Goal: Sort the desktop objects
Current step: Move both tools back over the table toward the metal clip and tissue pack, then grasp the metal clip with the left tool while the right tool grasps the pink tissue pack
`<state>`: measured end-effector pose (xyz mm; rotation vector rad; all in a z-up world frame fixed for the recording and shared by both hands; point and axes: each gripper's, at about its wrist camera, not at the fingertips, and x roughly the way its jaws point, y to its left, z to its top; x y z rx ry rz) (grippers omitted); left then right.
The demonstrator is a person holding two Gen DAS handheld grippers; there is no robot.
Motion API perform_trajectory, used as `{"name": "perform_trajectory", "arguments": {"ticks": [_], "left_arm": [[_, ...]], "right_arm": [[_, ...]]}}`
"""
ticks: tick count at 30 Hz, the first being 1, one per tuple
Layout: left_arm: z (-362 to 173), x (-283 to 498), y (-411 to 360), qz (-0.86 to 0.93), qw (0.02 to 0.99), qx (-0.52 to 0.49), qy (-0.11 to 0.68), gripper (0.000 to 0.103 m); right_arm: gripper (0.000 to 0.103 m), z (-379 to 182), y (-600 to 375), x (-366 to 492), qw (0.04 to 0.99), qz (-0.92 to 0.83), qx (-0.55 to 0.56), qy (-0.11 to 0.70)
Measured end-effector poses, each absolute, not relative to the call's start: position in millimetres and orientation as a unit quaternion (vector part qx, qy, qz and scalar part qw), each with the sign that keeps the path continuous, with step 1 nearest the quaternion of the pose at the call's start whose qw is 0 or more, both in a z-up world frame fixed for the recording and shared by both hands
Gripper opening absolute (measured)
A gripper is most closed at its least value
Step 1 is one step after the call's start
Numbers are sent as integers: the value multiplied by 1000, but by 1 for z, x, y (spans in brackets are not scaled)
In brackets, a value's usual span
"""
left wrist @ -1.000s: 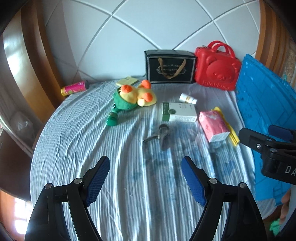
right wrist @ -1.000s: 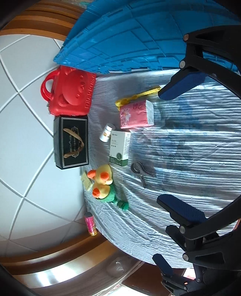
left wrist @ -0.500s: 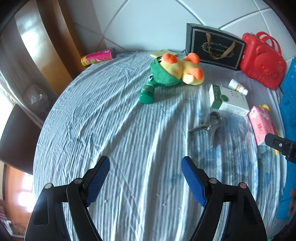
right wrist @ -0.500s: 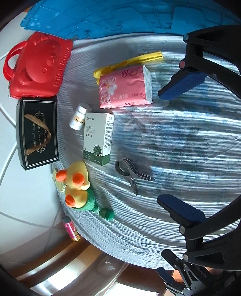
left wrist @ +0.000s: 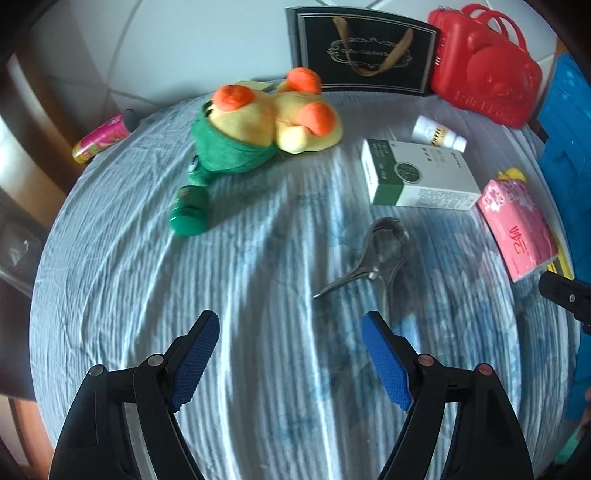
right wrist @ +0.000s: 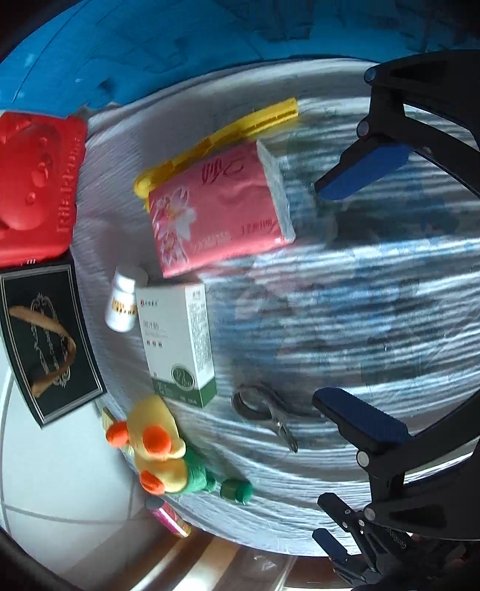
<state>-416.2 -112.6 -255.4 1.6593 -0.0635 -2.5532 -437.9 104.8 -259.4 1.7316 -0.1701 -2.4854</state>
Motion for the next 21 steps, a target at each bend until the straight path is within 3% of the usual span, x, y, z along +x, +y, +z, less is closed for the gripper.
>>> {"name": "perform_trajectory", "arguments": {"ticks": [7,18,21], "left_arm": [[-285,-458,-78,-822,11,567,-51,80],[-320,-496,-64,-808,2,586,-57,82],[-319,-499,-63,-809,-4,585,-50,75]], "right_arm": [[103,-279,146,-460,9,-814,575,-80],[103,-309,155,-511,4,-812,581,-45],[103,-315,151,-517,5,-813,581,-39]]}}
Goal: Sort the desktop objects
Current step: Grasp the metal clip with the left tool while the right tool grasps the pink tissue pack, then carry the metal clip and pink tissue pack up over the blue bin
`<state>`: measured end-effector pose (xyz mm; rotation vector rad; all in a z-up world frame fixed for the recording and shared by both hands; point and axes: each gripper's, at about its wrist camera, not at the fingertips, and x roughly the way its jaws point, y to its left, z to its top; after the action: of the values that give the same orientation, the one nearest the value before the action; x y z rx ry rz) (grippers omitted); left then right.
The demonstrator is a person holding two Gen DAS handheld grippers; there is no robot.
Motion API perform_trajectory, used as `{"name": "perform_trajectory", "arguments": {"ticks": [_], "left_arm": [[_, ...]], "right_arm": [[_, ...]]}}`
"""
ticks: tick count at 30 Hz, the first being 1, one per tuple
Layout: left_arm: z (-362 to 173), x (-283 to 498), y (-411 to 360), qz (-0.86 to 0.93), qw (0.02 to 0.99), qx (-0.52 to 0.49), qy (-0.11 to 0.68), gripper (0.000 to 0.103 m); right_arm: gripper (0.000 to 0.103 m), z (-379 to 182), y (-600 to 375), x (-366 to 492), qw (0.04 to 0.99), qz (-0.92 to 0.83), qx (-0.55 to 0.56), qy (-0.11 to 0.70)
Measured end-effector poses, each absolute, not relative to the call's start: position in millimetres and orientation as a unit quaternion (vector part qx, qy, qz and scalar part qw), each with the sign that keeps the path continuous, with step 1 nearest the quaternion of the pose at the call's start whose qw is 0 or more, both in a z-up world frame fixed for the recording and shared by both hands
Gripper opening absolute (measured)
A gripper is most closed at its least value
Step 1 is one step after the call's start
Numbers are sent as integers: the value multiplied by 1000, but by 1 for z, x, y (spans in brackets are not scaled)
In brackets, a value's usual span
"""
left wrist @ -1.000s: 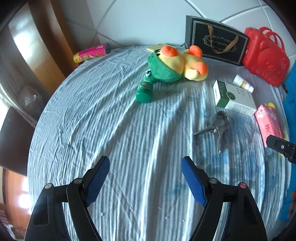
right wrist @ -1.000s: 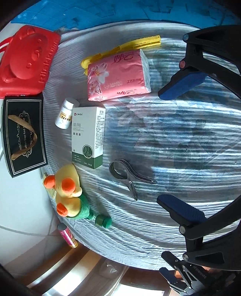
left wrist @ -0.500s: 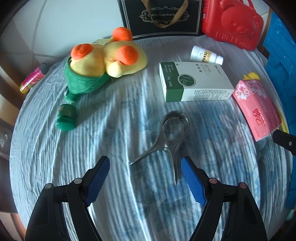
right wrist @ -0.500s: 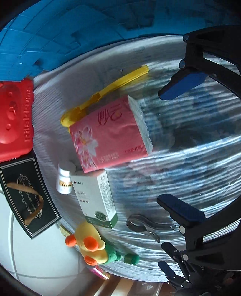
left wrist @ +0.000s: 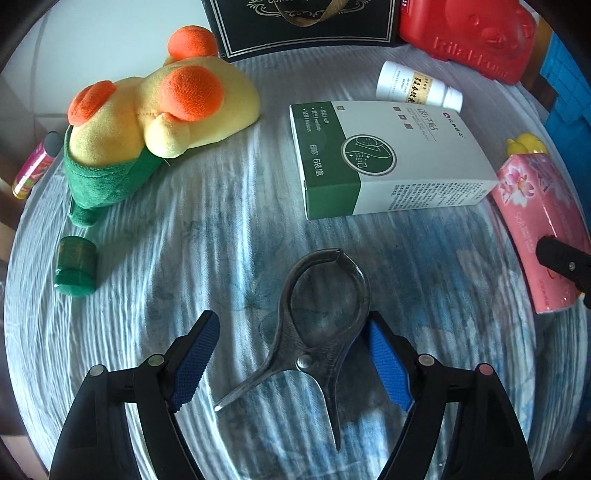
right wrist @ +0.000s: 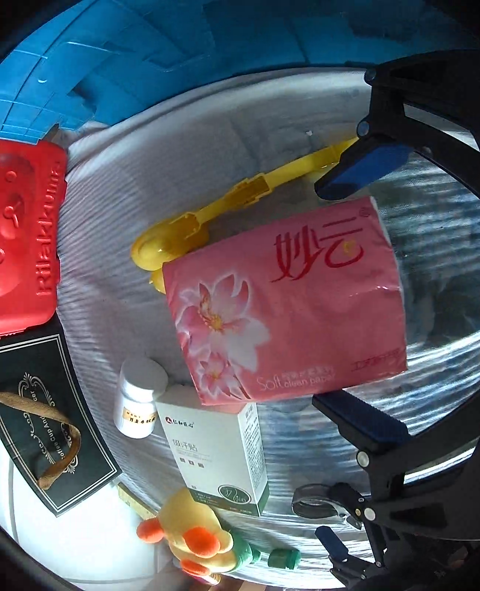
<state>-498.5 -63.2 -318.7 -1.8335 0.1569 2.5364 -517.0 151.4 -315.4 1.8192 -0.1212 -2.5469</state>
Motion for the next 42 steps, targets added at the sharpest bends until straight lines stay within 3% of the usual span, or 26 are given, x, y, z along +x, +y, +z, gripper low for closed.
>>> {"name": "perform_trajectory", "arguments": {"ticks": [6,12,14,15,25,42], "left_arm": [[-313,-495,-61,811,25,-583,32,45],[-310,-487,-65,813,11,-581,35,43],[-307,-483,-68,814,7,-579,34,43],[-304,-480,-69,815,5,-578,33,43],[-247,-445,-77,853,1,-521,19,43],[-140,-350,-101,923,2,-384,13,43]], "right_arm": [[103,-322,142,-524,16,-815,578,-35],[103,-330,138,-522,18,-809,586,-38],[94,-329,135,-517,17,-812,583,-31],[84,-328,134,-515,17,-813,581,-30],[83,-295,118,-479,52,-826,561,-24],[83,-153,71,-366,83,-898,433,14]]}}
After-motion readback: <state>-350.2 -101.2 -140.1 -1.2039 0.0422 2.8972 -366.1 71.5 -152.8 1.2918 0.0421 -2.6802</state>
